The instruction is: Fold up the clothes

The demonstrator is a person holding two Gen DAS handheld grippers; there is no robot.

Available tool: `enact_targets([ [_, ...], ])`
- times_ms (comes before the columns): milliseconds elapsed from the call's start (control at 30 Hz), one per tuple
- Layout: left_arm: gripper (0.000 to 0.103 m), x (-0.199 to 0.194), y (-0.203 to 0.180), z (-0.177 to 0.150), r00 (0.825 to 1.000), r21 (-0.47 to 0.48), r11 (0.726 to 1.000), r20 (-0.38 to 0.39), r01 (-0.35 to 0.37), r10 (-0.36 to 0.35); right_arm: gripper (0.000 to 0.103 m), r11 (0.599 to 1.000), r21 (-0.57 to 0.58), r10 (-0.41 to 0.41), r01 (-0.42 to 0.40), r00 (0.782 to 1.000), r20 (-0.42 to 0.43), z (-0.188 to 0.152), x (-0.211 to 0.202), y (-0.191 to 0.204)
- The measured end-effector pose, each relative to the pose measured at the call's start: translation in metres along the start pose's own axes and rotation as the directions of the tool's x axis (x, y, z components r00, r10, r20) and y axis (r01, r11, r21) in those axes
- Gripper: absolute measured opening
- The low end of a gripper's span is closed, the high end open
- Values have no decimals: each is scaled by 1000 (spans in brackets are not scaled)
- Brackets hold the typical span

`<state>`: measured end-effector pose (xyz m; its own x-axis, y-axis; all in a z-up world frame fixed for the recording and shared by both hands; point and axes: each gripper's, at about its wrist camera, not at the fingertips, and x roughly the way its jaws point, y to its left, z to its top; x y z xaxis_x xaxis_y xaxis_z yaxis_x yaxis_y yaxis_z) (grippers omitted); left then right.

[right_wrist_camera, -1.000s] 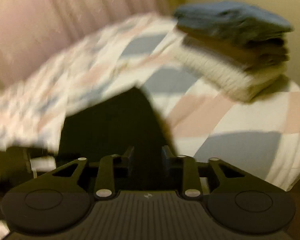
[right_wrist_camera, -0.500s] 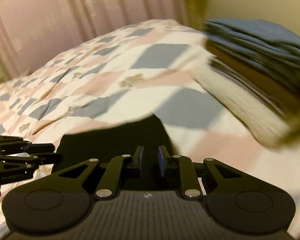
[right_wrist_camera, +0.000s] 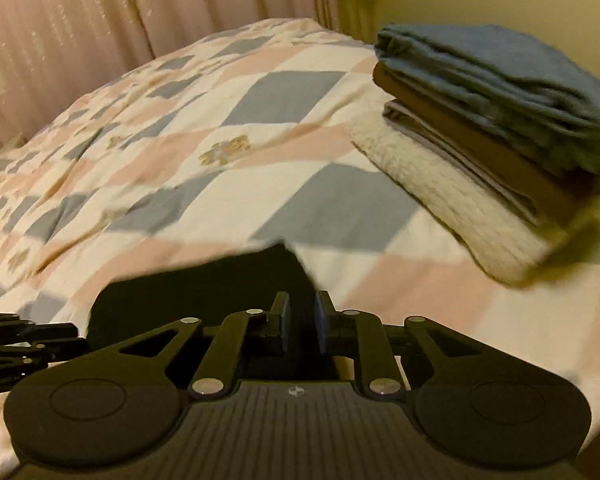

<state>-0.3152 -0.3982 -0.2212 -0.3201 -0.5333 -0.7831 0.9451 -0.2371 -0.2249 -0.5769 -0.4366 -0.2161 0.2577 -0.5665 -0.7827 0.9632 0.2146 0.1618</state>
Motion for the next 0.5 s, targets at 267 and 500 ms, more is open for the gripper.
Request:
enact_targets([
  [267, 23, -20, -83, -69, 998, -37, 998, -29, 53, -54, 20, 995, -92, 29, -40, 993, -116, -67, -7, -10],
  [500, 20, -23, -138, -103, 975, -87, 973, 43, -216, 220, 21, 973, -156, 155, -169, 983, -102, -90, -10, -36],
])
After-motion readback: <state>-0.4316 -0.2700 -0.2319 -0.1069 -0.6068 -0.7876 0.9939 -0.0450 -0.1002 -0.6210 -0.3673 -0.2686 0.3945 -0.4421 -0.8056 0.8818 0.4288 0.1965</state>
